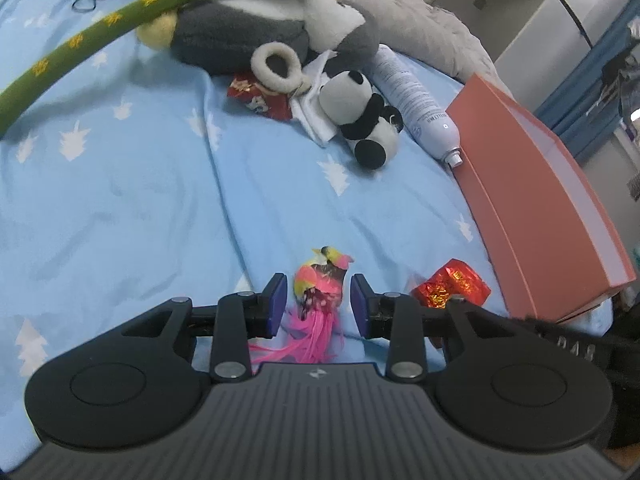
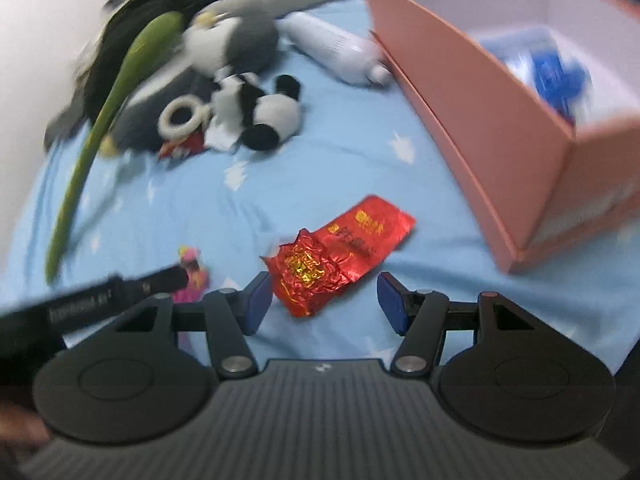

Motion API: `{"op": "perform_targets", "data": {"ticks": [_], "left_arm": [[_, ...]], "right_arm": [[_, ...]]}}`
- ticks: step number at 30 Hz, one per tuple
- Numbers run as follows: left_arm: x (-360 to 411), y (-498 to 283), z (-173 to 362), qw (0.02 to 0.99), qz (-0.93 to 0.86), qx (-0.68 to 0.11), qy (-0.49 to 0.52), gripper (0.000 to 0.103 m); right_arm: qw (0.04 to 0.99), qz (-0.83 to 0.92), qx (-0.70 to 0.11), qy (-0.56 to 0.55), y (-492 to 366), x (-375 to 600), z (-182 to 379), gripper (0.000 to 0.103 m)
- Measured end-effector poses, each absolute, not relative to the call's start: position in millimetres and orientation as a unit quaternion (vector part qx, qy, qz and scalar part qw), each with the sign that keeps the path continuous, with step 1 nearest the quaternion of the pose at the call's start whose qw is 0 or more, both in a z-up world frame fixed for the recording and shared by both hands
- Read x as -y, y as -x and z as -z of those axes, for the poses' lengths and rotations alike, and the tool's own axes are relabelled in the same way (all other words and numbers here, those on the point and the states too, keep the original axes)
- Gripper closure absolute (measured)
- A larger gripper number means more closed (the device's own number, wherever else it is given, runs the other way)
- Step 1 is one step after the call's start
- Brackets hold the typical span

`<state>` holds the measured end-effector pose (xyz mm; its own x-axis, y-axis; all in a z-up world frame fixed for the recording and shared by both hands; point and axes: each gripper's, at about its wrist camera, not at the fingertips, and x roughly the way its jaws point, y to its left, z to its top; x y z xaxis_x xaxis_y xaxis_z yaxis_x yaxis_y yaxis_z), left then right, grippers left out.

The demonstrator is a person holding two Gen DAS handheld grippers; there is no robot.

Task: Organize soft objects
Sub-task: 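Lift the doll and red wrapper in both grippers and carry them toward the pink box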

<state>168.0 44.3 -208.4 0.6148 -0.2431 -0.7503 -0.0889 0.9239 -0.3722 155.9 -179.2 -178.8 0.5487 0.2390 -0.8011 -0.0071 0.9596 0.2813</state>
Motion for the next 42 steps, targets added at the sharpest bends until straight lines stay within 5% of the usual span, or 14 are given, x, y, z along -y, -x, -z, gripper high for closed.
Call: {"op": "perform_targets", "data": {"ticks": [12, 17, 24, 26, 42], "left_arm": [[-36.4, -176.7, 229.8, 0.882, 0.040, -0.439, 0.169, 0.067], [-36.2, -175.2, 228.1, 0.886, 0.034, -0.432, 0.165, 0.069], [-38.7, -170.9, 217.2, 0.890, 0.023, -0.423, 0.165, 0.070], [-38.8, -170.7, 213.4, 0.891, 0.026, -0.422, 0.166, 0.070], [-17.4, -167.3, 169.9, 0.897, 0.051, -0.412, 0.154, 0.070]], "right_arm": [[0.852, -0.034, -0.480, -0.206, -174.2, 183.8, 199.0, 0.043], [0.858, -0.059, -0.478, -0.178, -175.6, 174.4, 201.5, 0.063], [0.872, -0.074, -0.462, -0.146, -171.0, 175.6, 190.0, 0.068], [0.877, -0.079, -0.454, -0.134, -168.4, 176.6, 184.7, 0.078], [0.894, -0.128, -0.424, -0.063, -154.7, 180.6, 144.1, 0.079]]}}
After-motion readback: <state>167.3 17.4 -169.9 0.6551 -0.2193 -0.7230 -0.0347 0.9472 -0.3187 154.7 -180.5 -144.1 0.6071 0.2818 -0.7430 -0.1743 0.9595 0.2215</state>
